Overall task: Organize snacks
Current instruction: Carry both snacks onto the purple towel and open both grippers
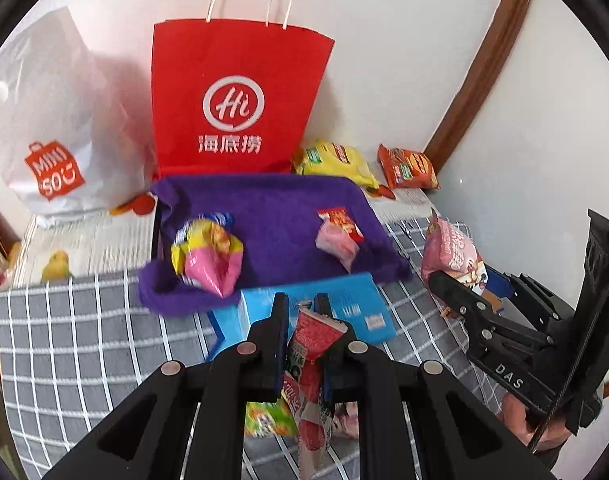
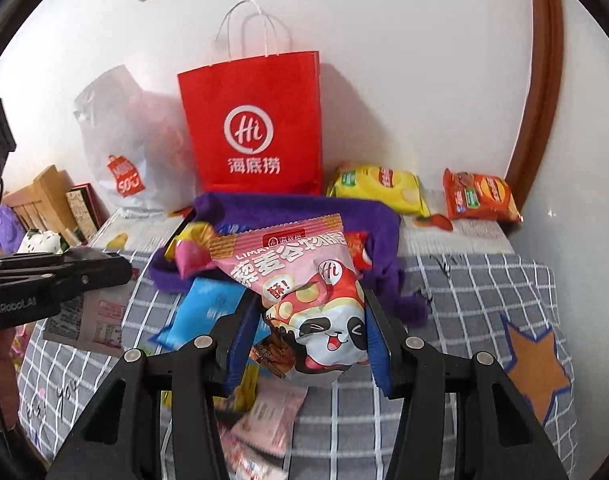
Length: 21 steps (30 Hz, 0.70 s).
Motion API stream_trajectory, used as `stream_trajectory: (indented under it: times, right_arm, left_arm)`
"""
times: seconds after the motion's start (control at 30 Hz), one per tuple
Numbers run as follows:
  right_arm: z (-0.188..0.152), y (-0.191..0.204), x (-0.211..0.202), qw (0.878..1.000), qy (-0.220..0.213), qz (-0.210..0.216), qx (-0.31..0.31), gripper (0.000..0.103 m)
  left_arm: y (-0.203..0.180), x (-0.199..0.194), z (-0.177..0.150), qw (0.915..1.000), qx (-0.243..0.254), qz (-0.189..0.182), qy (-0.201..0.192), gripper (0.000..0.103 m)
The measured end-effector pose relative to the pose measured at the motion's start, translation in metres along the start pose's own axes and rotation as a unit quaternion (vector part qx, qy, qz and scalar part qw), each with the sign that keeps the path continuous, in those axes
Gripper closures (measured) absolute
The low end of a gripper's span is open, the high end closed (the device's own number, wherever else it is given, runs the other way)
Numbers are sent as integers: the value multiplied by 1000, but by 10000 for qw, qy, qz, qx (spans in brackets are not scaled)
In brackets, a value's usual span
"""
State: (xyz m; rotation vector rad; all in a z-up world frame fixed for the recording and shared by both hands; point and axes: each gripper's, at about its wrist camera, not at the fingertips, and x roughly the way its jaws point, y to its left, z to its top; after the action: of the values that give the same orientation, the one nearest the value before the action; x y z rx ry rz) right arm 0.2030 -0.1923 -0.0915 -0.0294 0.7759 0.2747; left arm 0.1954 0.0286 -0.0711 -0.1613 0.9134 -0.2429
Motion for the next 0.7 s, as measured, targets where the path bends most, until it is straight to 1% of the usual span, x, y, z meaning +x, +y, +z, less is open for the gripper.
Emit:
stream_trajectory:
  times: [0.27, 0.4, 0.6, 0.7]
  right_arm:
    - [40, -5, 33, 10000, -11, 10, -5, 53]
    - [58, -5, 50, 10000, -18, 44, -20, 53]
    - [85, -3, 77, 9997, -60, 218, -62, 53]
    - [89, -5, 99, 9992, 88, 380, -66, 53]
  left_arm:
    - [17, 23, 37, 10000, -41, 4, -63, 90]
    - [26, 35, 57, 9999, -51, 124, -79, 90]
    - [36, 57, 80, 9998, -173, 101, -62, 90]
    - [40, 75, 85, 9997, -234, 61, 1, 90]
